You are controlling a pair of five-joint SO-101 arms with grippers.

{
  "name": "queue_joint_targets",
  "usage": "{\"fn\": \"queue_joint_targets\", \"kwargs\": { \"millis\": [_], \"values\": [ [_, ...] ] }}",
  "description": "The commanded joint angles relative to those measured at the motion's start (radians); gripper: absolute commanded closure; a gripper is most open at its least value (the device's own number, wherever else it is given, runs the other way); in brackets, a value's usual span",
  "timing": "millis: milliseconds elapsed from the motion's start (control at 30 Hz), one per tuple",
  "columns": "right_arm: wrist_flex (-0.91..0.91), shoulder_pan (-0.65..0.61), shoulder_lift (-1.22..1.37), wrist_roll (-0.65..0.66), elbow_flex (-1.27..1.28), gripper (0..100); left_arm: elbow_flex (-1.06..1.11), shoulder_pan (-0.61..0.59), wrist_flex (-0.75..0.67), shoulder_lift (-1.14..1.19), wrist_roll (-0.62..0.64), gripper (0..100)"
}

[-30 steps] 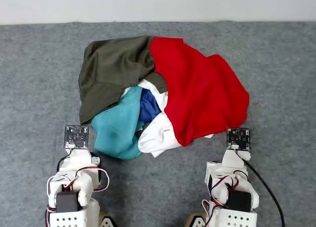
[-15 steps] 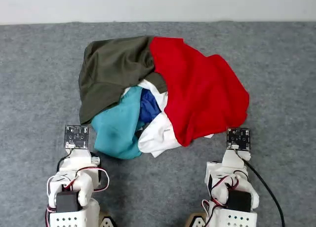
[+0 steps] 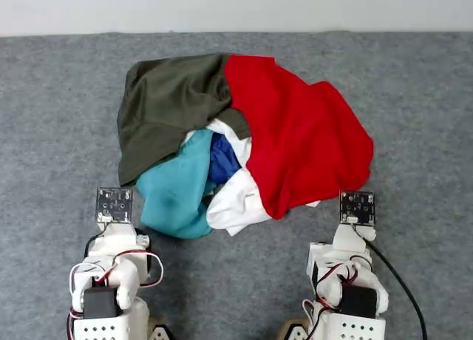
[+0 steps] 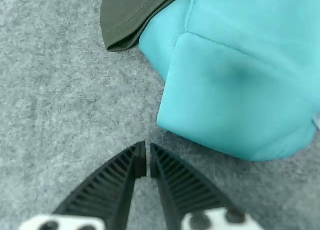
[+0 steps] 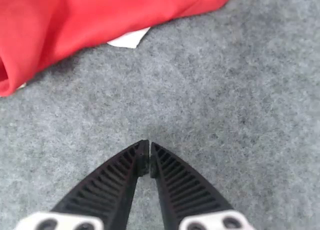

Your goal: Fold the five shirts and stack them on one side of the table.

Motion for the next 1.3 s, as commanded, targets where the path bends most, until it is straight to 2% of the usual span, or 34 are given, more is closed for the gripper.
{"fn": "queue_joint_targets", "kwargs": {
  "millis": [0,500,767,1100,1267],
  "values": [
    [0.004,0.01,-0.007,-0.009,0.017,99.0,-0.021,-0.006,0.008,-0.012,-0.006,96],
    [0.004,0.01,-0.007,-0.009,0.017,99.0,-0.021,-0.003,0.008,-0.012,-0.002,96],
    [0.004,0.01,-0.007,-0.009,0.017,99.0,-0.021,0.196,0.008,-0.012,-0.008,96],
    [0.004,0.01,-0.007,-0.009,0.017,99.0,-0.101,0.178,-0.043,-0.012,-0.031,96],
    [0.004,0.01,-0.007,-0.009,0.017,99.0,-0.257,0.169,-0.055,-0.009,-0.032,96]
  ]
}}
